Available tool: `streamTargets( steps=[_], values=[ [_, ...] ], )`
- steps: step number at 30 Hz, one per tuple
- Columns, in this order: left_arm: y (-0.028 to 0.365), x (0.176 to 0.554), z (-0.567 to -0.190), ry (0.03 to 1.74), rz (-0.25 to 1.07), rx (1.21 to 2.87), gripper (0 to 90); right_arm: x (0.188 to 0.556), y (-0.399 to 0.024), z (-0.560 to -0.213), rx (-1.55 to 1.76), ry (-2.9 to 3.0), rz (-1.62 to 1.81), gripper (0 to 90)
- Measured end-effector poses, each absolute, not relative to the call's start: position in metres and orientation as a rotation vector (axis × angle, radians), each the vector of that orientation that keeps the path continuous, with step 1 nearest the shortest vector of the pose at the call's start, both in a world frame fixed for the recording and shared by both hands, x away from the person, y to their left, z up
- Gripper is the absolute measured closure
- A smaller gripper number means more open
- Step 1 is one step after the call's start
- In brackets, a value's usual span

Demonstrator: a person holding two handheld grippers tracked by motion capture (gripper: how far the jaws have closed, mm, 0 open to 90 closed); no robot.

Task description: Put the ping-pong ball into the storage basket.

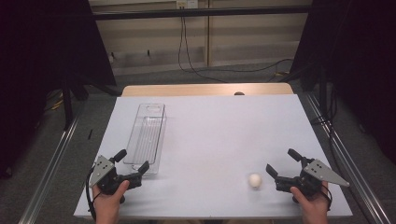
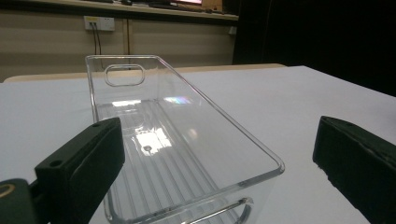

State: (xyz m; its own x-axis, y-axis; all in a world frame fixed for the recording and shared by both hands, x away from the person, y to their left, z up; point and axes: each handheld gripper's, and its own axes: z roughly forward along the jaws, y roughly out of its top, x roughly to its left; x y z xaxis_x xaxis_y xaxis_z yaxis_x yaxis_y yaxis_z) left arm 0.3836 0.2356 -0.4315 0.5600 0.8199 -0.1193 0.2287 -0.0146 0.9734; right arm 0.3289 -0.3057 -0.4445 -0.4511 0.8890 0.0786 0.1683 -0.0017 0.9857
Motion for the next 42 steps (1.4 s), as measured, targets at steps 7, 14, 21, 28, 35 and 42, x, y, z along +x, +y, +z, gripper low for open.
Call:
streamTargets(
  steps=[7,14,21,28,35,42],
  values=[
    [0.234,0.383,-0.43,0.916,0.572,1.547,2.3,0.329,-0.306,-0.444,1.1,1.656,1.505,0.3],
    [0.231,0.382,-0.424,0.906,0.563,1.529,2.3,0.328,-0.306,-0.442,1.086,1.671,1.507,0.7],
    [0.228,0.383,-0.422,0.897,0.565,1.539,2.3,0.328,-0.305,-0.442,1.094,1.666,1.504,0.7],
    [0.225,0.383,-0.418,0.889,0.557,1.553,2.3,0.328,-0.306,-0.442,1.091,1.668,1.503,0.7],
    [0.217,0.383,-0.413,0.861,0.549,1.57,2.3,0.328,-0.306,-0.442,1.096,1.669,1.503,0.7],
    [0.207,0.384,-0.41,0.838,0.525,1.588,2.3,0.329,-0.305,-0.442,1.096,1.666,1.505,0.7]
  ],
)
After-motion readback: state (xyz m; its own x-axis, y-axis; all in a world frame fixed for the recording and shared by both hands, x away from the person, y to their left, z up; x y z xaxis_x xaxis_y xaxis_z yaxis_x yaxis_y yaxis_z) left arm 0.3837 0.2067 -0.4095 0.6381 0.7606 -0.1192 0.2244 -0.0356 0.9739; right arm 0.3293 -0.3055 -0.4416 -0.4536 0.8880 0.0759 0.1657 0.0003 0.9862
